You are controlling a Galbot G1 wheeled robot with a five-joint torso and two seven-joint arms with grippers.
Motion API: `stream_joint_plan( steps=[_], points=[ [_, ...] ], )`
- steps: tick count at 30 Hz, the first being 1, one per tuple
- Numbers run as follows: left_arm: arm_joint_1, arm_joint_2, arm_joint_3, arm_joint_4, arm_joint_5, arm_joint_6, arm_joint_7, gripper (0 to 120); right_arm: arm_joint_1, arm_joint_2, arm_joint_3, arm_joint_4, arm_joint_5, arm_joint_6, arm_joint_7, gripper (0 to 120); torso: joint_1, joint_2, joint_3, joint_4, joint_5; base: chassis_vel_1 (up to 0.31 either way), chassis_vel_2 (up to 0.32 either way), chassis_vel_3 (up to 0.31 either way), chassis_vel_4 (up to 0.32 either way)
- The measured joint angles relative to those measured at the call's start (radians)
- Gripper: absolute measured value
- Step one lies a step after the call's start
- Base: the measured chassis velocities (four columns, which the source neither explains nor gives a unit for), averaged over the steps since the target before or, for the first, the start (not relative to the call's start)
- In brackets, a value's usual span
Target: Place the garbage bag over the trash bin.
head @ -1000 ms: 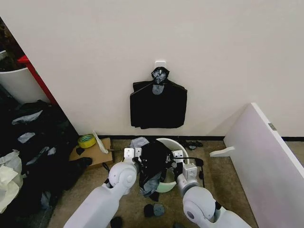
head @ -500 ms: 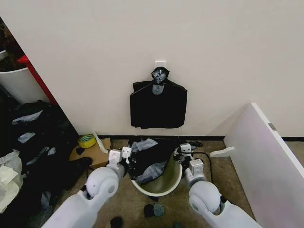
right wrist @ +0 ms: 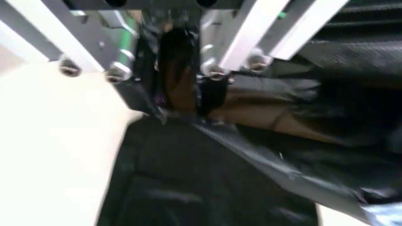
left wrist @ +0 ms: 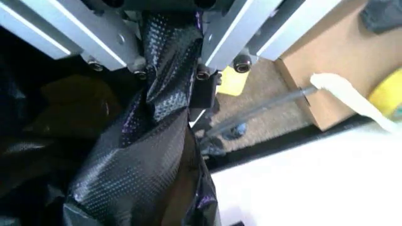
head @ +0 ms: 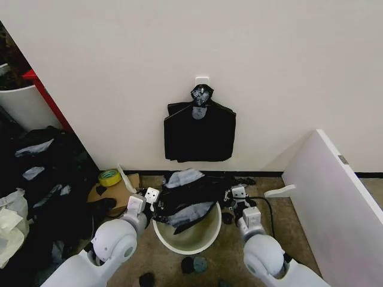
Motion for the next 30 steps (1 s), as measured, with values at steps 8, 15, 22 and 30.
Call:
stream_joint_plan(
  steps=[8, 15, 22, 30],
  points=[
    [0.027, 0.036, -0.006, 0.019, 0.129, -0.112, 0.068, 1, 0.008, -0.092, 0.013, -0.043, -0.257, 0.279, -0.202, 50, 0.0, 0.0, 0.0, 0.0003, 0.0003, 0.0, 0.0, 0.0, 0.0],
    [0.028, 0.043, -0.004, 0.026, 0.174, -0.15, 0.082, 1, 0.019, -0.092, 0.027, -0.094, -0.484, 0.366, -0.236, 74, 0.0, 0.0, 0.0, 0.0004, 0.0002, 0.0, 0.0, 0.0, 0.0],
    [0.023, 0.05, 0.015, 0.044, 0.238, -0.19, 0.097, 1, 0.049, -0.075, 0.029, -0.14, -0.559, 0.414, -0.312, 97, 0.0, 0.0, 0.0, 0.0004, 0.0, 0.0, 0.0, 0.0, 0.0],
    [0.02, 0.052, 0.032, 0.058, 0.294, -0.218, 0.11, 1, 0.075, -0.054, 0.028, -0.17, -0.582, 0.451, -0.404, 73, 0.0, 0.0, 0.0, 0.0004, 0.0, 0.0, 0.0, 0.0, 0.0]
  ],
)
